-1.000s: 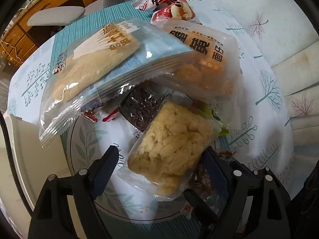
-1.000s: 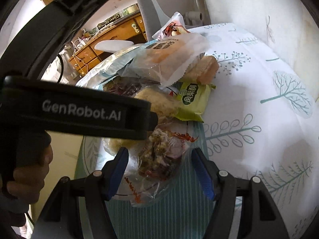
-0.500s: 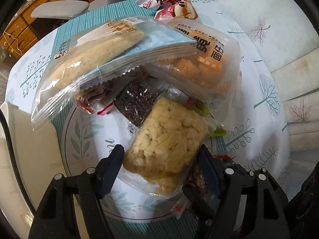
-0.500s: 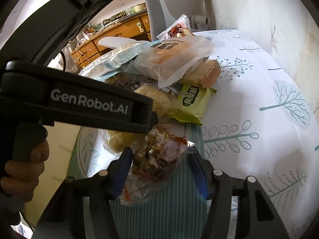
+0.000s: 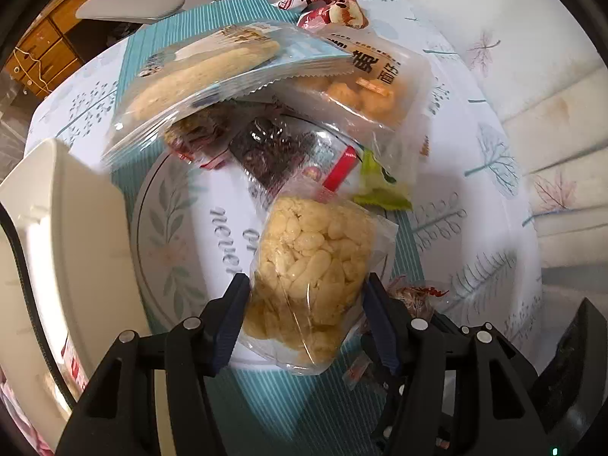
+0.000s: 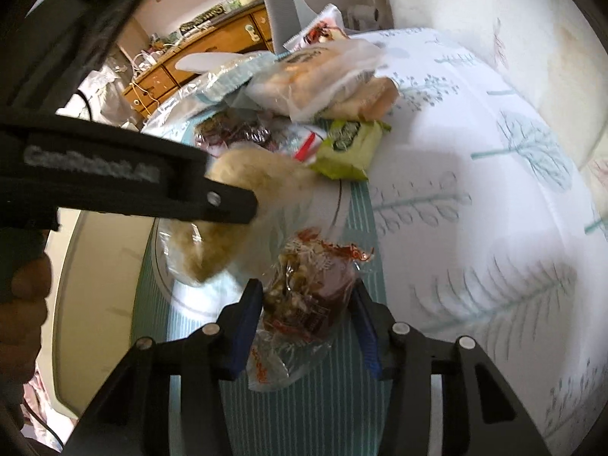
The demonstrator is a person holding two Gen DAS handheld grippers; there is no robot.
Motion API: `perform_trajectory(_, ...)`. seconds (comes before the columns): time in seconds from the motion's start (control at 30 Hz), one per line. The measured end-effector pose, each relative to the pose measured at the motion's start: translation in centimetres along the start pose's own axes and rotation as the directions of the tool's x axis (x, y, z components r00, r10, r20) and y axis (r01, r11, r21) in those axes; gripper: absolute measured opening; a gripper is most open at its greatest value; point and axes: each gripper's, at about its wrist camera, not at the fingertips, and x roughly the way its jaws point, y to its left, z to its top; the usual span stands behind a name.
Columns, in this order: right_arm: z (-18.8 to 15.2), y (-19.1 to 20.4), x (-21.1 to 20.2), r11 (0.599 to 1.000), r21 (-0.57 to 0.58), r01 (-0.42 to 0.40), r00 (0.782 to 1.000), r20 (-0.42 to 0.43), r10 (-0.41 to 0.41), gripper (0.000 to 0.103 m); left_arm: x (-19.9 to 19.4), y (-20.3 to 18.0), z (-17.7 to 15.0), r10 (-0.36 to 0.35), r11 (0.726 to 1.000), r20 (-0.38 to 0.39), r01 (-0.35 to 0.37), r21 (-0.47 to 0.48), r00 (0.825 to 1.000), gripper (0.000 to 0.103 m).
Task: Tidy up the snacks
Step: 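Grasp the pale crumbly bag with the left gripper while the right grasps the red-brown bag, then carry both bags over the white tray and open both grippers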
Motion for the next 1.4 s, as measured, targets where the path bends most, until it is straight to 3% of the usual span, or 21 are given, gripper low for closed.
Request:
perform_trajectory(0.27, -2.4, 0.0, -3.1, 0.993, 0.108, 0.036, 0.998, -0.056, -0.03, 0.046, -3.5, 0.1, -3.1, -0.036, 0.999, -0.008, 0.036, -0.012, 0.999, 0.058)
perform_trajectory(0.63, -4.1, 2.3, -6.6, 0.983, 0.172, 0.061, 0.995, -0.093, -0.046, 0.046, -10.1, 0.3, -9.7, -0.097, 0.995, 0.021, 0.097, 0.013, 0.995, 0.059)
perform_trajectory(0.9, -4.3, 6.4, -9.3, 0.995, 0.053, 0.085, 0.994, -0.072, -0.082, 0.046, -13.8, 2.3, -13.6, -0.139, 0.99, 0.089, 0.138, 0.02, 0.986, 0.059)
perform_trajectory(1.13, -4.1, 10.5, -11.6, 0.994, -0.035, 0.1, 0.995, 0.028, -0.099, 0.046, -16.7, 5.6, -15.7, -0.16, 0.987, 0.198, 0.162, 0.007, 0.967, 0.059)
perform_trajectory(1.4, -4.7, 14.2, -13.0, 0.994, -0.083, 0.065, 0.993, 0.106, -0.056, 0.046, -17.8, 9.0, -18.0, -0.155, 0.988, 0.262, 0.156, 0.016, 0.953, 0.059)
